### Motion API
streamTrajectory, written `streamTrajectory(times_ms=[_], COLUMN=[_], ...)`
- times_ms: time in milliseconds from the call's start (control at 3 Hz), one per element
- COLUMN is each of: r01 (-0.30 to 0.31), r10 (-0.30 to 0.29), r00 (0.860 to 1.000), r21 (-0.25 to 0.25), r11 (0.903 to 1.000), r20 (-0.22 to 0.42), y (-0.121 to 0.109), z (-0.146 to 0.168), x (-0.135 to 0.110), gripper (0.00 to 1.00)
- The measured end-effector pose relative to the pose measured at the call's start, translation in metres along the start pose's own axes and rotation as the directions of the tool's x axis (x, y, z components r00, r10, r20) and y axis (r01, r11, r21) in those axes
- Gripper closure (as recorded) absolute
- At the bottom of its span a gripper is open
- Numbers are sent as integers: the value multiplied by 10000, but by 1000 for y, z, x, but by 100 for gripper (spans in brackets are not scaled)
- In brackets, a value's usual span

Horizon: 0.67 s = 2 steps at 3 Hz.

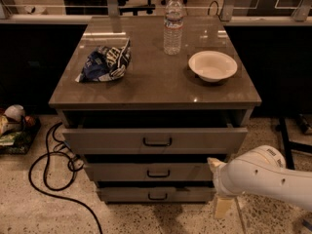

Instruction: Open middle drawer

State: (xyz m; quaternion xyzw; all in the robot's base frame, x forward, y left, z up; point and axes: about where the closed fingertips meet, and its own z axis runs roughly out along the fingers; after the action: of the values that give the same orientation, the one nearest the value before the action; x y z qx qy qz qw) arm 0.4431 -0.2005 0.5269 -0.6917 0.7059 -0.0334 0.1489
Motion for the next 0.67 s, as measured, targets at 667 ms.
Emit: streamTrajectory(times_ms=[667], r01=[563], r10=[-556], r00=[9970], r21=[-110], r11=[9984], r20=[542], y=[-2], z=[48], x=[-23], gripper=[0])
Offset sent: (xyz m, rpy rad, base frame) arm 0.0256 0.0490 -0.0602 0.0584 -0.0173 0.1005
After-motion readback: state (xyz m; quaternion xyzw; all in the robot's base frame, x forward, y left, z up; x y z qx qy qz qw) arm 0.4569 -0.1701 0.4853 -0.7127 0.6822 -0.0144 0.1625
